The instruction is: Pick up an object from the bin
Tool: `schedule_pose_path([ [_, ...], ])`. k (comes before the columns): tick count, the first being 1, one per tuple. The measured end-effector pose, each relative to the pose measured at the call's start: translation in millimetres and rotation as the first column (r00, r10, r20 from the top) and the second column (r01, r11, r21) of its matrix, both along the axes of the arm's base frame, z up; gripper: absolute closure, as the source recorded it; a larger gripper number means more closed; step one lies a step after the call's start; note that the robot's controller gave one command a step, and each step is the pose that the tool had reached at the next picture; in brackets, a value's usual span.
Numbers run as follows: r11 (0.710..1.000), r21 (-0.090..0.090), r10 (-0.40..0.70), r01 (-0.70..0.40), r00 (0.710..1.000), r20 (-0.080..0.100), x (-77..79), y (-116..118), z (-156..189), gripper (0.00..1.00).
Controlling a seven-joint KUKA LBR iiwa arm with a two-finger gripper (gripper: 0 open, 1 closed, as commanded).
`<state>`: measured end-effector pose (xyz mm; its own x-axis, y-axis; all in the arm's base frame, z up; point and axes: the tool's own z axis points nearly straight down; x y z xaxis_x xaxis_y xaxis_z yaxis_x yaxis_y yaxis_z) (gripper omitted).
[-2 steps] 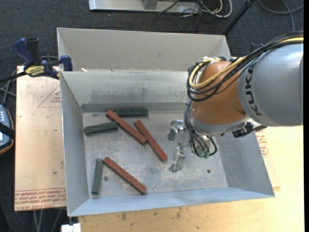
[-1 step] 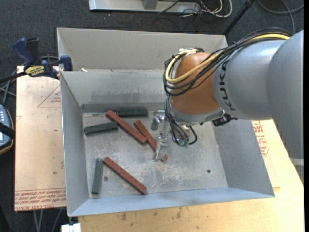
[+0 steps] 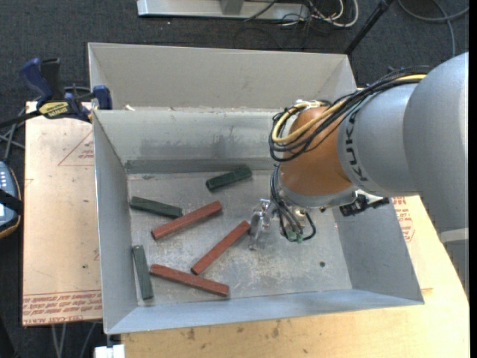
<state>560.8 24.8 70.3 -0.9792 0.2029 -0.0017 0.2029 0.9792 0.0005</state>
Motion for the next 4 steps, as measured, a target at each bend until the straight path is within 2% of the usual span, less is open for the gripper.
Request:
schedule_pose_path([
  [1,1.000,0.001,0.000,0.000,1.000,0.000,0.0,0.4,0.0,0.00],
  [2,1.000,0.001,0.000,0.000,1.000,0.000,0.0,0.4,0.0,1.00],
  [3,1.000,0.001,0.000,0.000,1.000,0.000,0.0,0.5,0.0,0.00],
  [4,1.000,0.001,0.000,0.000,1.000,0.000,0.0,0.5,0.0,0.00],
])
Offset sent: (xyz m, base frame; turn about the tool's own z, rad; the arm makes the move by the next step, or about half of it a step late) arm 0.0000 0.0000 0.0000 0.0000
